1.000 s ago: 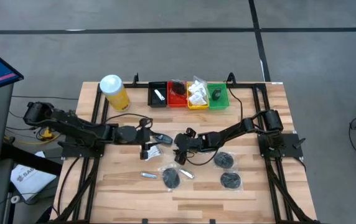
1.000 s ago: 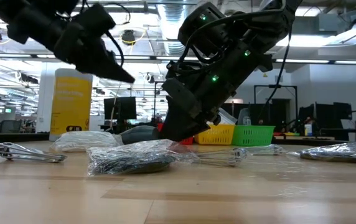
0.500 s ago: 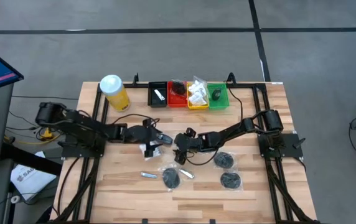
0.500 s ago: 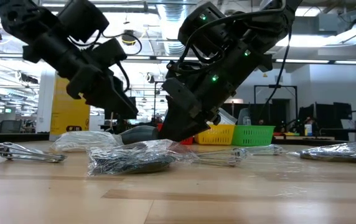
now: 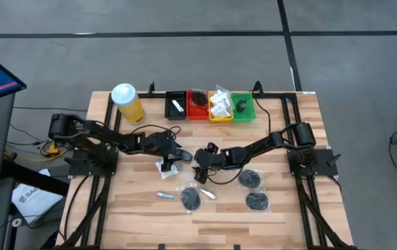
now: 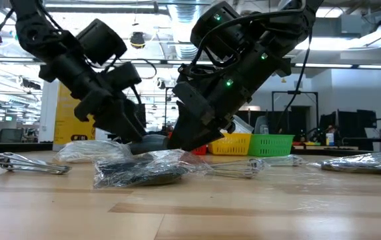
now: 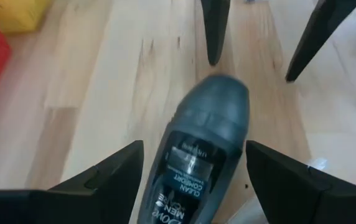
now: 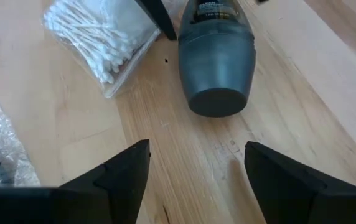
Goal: Pick & Place Travel size toiletries
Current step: Put the deodorant into the green bin
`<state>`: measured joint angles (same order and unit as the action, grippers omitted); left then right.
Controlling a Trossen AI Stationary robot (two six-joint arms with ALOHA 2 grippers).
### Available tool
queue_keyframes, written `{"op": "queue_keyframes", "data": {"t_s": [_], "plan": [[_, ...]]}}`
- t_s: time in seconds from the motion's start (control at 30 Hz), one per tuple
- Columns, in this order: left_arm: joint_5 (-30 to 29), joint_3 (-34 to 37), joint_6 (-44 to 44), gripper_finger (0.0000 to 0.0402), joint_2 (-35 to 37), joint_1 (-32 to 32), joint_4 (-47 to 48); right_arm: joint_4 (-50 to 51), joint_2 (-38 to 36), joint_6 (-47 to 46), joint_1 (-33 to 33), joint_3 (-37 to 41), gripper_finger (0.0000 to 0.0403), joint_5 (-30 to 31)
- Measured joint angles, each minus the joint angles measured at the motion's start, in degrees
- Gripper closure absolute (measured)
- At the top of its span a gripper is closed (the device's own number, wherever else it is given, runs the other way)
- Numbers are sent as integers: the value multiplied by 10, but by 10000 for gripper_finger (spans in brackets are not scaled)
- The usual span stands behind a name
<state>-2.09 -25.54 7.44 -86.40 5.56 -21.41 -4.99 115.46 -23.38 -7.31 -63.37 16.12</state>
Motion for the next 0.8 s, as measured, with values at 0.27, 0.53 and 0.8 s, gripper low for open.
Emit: {"op": "queue_keyframes", "data": {"t_s": [0.27,0.53,0.8], "plan": [[10,0,0,133,-48,15,-13,-2,0,0,0,0,154,0],[35,-1,-1,140,-83,19,-47,-2,0,0,0,0,154,0],[47,-1,1,214,-89,20,-58,-1,0,0,0,0,154,0]]}}
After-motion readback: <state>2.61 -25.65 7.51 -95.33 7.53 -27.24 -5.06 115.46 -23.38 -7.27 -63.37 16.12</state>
